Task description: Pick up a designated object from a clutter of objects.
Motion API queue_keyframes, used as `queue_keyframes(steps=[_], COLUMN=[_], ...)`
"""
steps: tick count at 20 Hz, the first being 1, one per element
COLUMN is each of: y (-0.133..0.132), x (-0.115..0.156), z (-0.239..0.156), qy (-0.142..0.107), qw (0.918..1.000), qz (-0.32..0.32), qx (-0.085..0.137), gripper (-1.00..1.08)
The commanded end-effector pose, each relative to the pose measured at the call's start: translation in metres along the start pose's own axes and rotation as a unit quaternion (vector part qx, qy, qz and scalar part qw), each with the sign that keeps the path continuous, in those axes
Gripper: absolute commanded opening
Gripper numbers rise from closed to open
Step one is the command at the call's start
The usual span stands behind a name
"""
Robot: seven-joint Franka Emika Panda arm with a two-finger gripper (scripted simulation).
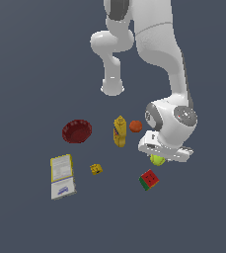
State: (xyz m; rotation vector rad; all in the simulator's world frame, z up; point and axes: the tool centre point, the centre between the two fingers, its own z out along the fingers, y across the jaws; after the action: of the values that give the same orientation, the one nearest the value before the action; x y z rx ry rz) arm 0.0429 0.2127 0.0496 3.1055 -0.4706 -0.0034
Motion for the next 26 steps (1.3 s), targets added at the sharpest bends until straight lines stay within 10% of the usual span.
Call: queue_keyframes(steps=[1,26], y=[0.005,0.139], x=[0.0,-0.015], z=[-0.008,-0.202], qy=[0.001,0.0], qw=[1.0,1.0], qz=[0.0,0.001], qx=[0.001,0.002], gripper=[-1.0,-1.0])
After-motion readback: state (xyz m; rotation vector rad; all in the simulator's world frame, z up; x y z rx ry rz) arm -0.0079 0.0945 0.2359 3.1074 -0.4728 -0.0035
